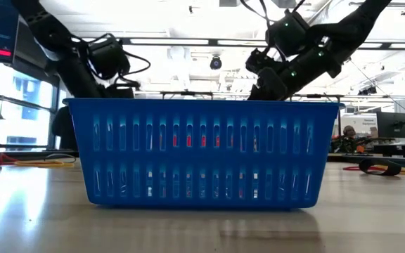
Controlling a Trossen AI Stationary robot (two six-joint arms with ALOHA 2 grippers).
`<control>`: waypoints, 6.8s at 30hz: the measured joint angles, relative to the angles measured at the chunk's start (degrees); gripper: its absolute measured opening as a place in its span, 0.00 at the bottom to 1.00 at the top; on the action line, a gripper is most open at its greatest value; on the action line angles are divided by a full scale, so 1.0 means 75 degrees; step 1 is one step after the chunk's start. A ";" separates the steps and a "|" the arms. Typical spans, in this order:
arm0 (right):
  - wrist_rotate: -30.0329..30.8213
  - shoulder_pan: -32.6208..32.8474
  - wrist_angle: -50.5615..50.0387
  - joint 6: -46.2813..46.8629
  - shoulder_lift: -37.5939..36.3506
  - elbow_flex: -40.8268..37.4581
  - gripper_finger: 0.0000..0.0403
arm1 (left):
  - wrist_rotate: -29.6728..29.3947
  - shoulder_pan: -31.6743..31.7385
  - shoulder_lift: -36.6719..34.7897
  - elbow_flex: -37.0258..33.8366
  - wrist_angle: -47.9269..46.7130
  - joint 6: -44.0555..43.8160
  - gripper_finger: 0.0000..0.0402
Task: Sort rubber bands into baskets
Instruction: Put the black rubber band into the red bin
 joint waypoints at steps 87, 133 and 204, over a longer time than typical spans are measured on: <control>0.0088 0.0059 -0.0191 0.0265 0.0003 0.0003 0.00 | 0.1801 -0.1743 0.2667 0.2790 0.1288 0.2537 0.00; 0.0087 0.0059 -0.0355 0.0280 0.0003 -0.0003 0.00 | 0.1628 -0.1881 0.2252 0.3318 0.0744 0.3024 0.38; 0.0127 0.0834 -0.4531 0.0119 0.3322 0.4718 0.00 | 0.1860 -0.0743 -0.0773 -0.1459 0.5680 0.1408 0.38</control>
